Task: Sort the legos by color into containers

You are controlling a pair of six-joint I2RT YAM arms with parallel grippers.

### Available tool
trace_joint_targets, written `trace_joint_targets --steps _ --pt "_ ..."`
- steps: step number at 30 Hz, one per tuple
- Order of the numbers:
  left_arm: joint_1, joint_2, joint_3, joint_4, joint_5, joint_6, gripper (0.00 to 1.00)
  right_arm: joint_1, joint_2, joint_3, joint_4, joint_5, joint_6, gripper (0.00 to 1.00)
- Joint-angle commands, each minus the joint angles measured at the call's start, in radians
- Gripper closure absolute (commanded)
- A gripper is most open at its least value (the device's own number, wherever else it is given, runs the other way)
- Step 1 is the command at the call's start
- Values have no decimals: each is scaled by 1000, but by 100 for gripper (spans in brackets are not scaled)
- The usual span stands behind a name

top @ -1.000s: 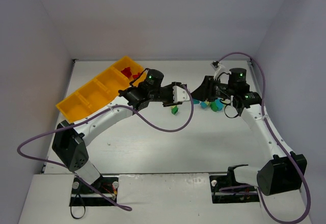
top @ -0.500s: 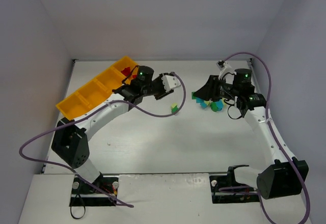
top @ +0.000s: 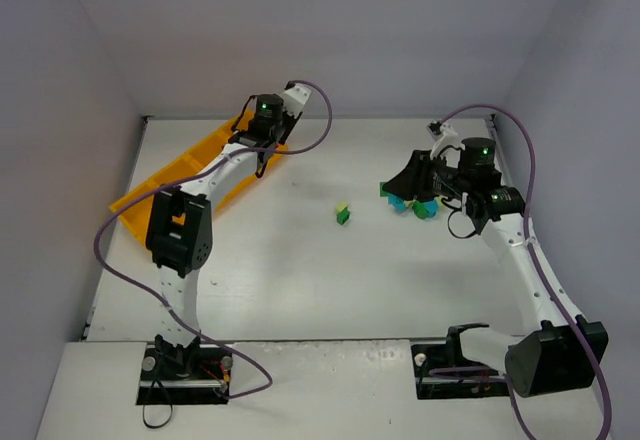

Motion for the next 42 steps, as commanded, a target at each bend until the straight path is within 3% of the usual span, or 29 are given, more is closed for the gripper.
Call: trace_joint_targets --steps 1,11,13,17,25,35,42 --pt "26 61 157 39 -180 -53 100 -5 -28 -5 29 9 -18 100" --pt "90 248 362 -78 -312 -107 100 -18 -33 -19 15 31 -25 100" --pt "100 250 356 -79 -308 -119 87 -21 -34 -19 15 38 -23 100" --pt "109 256 353 -97 -306 -133 80 -23 -27 -17 13 40 -28 100" --pt "115 257 354 -114 -295 -152 55 -23 -17 -13 12 38 -31 100" --pt "117 204 374 -160 -269 -224 50 -23 -22 -10 10 37 -28 100" --pt "113 5 276 -154 -38 -320 51 -23 -10 18 13 37 -20 100"
